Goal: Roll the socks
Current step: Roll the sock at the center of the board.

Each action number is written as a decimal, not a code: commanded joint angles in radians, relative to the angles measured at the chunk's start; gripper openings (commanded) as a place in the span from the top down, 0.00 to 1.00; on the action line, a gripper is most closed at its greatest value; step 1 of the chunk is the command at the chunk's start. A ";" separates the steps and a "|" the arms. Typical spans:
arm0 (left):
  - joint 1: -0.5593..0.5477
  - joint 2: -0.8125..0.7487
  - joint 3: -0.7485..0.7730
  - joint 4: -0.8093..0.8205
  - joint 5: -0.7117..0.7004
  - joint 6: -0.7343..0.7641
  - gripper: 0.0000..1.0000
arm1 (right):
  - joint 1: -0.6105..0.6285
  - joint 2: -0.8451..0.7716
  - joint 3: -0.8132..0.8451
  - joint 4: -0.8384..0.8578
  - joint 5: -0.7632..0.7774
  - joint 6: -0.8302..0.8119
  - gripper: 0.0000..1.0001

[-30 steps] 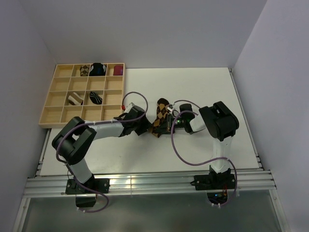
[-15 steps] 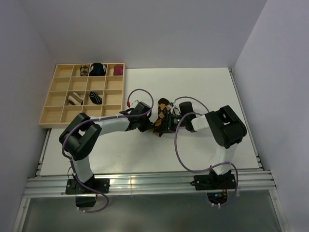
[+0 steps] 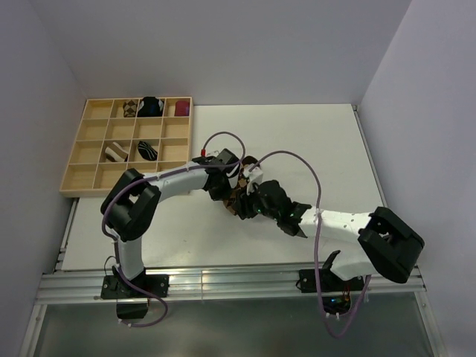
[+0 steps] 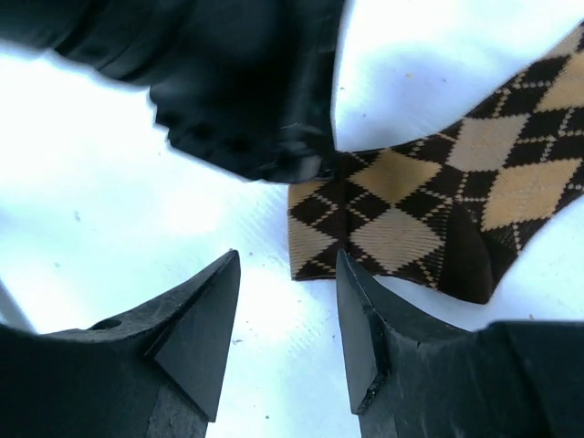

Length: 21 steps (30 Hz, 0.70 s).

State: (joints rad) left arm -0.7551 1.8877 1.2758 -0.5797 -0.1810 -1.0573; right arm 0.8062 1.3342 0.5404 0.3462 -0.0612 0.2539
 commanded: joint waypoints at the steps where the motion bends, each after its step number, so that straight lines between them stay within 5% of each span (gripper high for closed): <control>1: -0.001 0.037 0.037 -0.088 -0.002 0.051 1.00 | 0.091 0.000 -0.023 0.071 0.244 -0.131 0.46; 8: 0.003 0.059 0.059 -0.089 0.025 0.063 1.00 | 0.226 0.157 0.050 0.070 0.388 -0.217 0.45; 21: 0.007 0.065 0.051 -0.074 0.054 0.068 1.00 | 0.294 0.347 0.170 0.045 0.514 -0.304 0.47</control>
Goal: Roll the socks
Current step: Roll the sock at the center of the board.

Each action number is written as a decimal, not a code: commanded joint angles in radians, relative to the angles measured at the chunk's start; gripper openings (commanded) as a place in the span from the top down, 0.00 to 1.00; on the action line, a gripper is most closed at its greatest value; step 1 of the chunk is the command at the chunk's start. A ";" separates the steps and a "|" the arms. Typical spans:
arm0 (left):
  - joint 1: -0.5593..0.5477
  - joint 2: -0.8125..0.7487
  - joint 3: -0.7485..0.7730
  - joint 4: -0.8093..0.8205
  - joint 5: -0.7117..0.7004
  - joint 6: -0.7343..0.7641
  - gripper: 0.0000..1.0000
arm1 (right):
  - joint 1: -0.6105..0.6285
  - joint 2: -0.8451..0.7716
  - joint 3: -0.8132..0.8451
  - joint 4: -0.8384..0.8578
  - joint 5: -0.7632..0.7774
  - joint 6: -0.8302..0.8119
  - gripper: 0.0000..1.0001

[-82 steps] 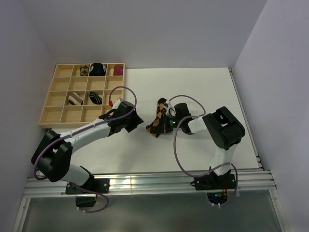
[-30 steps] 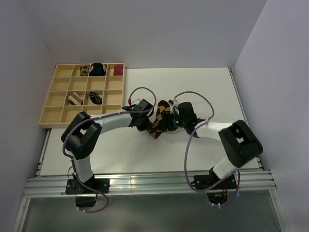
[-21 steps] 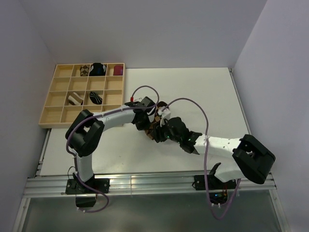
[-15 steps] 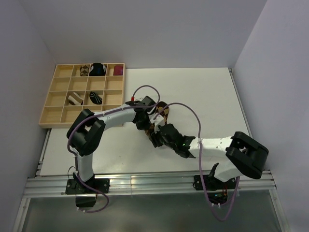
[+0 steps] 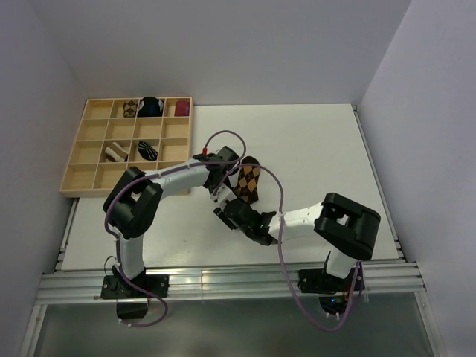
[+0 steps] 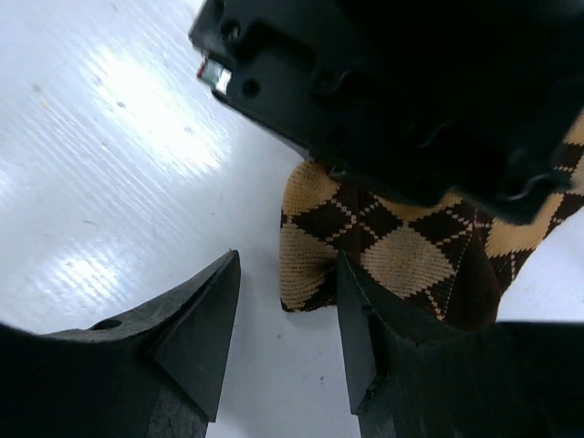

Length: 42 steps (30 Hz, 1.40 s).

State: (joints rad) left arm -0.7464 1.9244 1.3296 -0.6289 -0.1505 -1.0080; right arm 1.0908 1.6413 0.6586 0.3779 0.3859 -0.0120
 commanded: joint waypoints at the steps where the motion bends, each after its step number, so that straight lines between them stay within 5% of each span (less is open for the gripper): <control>1: -0.002 0.027 -0.004 -0.025 0.023 0.020 1.00 | 0.009 0.055 0.067 -0.003 0.071 -0.039 0.48; 5: 0.001 0.021 -0.006 -0.017 0.028 0.025 1.00 | 0.009 0.115 0.085 -0.042 0.096 -0.029 0.56; 12: 0.034 -0.036 -0.030 0.018 0.019 0.031 0.89 | -0.008 0.117 0.081 -0.099 0.059 0.007 1.00; 20: 0.114 -0.172 -0.085 0.104 -0.001 -0.012 0.54 | -0.173 -0.009 0.026 -0.088 -0.351 0.118 1.00; 28: 0.150 -0.336 -0.233 0.260 -0.017 -0.096 0.43 | -0.392 0.027 0.067 -0.100 -0.865 0.242 1.00; 34: 0.144 -0.442 -0.417 0.420 0.068 -0.156 0.38 | -0.535 0.158 0.067 0.051 -1.209 0.452 1.00; 42: 0.085 -0.415 -0.500 0.527 0.111 -0.191 0.38 | -0.660 0.319 0.035 0.297 -1.381 0.720 1.00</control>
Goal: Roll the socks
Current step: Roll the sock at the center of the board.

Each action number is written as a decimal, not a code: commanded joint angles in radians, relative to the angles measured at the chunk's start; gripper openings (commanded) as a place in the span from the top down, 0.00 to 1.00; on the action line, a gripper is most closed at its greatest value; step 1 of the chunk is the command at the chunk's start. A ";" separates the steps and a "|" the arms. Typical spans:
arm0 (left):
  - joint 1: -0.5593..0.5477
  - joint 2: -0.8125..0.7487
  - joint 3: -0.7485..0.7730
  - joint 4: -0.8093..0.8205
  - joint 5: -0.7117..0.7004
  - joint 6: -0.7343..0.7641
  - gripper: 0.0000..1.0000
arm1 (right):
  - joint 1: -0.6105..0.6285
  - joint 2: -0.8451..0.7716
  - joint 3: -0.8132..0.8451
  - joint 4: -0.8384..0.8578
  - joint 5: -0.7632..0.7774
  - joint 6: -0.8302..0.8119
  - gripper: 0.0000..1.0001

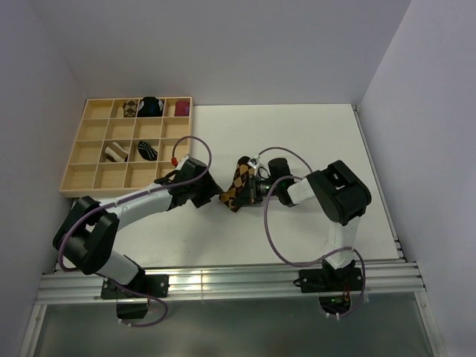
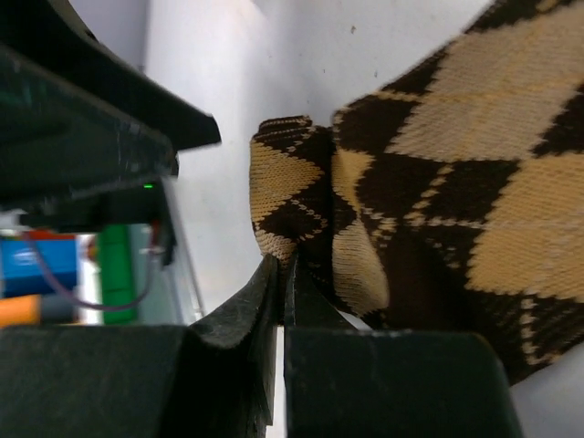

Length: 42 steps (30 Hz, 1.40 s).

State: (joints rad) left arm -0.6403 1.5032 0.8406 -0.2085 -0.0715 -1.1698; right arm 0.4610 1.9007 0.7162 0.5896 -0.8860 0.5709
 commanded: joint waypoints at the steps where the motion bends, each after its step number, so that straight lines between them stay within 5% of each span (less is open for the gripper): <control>1: -0.025 0.012 -0.015 0.116 0.033 -0.031 0.39 | -0.038 0.090 -0.020 0.088 -0.114 0.144 1.00; 15: -0.048 0.175 0.052 0.130 0.009 -0.034 0.42 | -0.088 0.166 0.022 -0.017 -0.077 0.144 1.00; 21: -0.052 0.227 0.087 0.086 -0.008 -0.025 0.53 | -0.094 0.123 0.020 -0.068 -0.036 0.101 1.00; 25: -0.056 0.273 0.120 0.032 -0.008 -0.018 0.69 | -0.088 0.049 0.019 -0.141 0.024 0.032 0.96; 32: -0.059 0.308 0.242 -0.181 -0.051 0.039 0.87 | 0.016 -0.208 -0.035 -0.270 0.339 -0.165 0.63; 37: -0.058 0.322 0.322 -0.319 -0.086 0.105 0.89 | 0.172 -0.399 -0.086 -0.297 0.774 -0.293 0.53; 42: -0.055 0.382 0.431 -0.436 -0.086 0.176 0.89 | 0.376 -0.462 -0.115 -0.258 1.044 -0.417 0.46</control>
State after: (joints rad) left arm -0.6971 1.8500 1.2205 -0.5087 -0.1188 -1.0702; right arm 0.7620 1.4681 0.6167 0.3202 -0.1234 0.2806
